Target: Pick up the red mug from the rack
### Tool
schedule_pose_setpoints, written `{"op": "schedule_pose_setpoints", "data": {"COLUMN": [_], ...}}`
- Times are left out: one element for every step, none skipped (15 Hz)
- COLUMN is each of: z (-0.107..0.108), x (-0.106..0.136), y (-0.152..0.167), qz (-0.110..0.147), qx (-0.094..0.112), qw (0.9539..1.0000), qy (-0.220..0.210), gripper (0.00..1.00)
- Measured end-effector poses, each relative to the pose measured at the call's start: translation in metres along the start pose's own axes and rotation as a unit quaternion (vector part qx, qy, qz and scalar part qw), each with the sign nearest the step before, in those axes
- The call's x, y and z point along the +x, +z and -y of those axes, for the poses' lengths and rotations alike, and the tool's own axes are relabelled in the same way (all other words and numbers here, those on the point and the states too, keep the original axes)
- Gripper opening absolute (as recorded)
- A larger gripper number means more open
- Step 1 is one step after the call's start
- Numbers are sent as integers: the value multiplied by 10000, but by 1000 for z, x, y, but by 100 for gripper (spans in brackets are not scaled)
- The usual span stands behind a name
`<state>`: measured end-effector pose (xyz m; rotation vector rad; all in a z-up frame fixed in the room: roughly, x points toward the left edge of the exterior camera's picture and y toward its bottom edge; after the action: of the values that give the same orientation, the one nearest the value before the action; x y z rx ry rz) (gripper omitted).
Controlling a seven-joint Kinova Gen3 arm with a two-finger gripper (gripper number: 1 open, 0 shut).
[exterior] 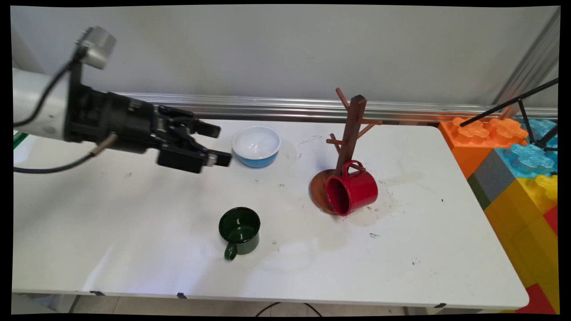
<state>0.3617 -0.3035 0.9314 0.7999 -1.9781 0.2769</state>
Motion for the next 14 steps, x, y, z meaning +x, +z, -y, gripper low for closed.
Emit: {"op": "schedule_pose_setpoints", "data": {"z": [-4, -8, -12, -15, -17, -20, -23, -26, -28, -30, -32, -34, -35, -36], "x": [1, 3, 5, 6, 7, 9, 11, 12, 13, 14, 16, 17, 18, 19], "y": [9, 21, 32, 42, 48, 58, 69, 80, 89, 95, 104, 115, 124, 132], "qz": [22, 46, 73, 98, 111, 135, 155, 174, 184, 187, 193, 198, 207, 208], "qx": [29, 64, 98, 122, 144, 167, 194, 223, 244, 258, 272, 292, 308, 319], "qw": [10000, 9999, 9999, 9998, 9997, 9996, 9995, 9993, 9992, 9991, 9990, 9989, 9988, 9987], "qy": [-32, -66, -100, -133, -153, -181, -213, -239, -262, -273, -287, -303, -318, -325], "gripper": [100, 100, 100, 100, 100, 100, 100, 100, 100, 100, 100, 100, 100, 100]}}
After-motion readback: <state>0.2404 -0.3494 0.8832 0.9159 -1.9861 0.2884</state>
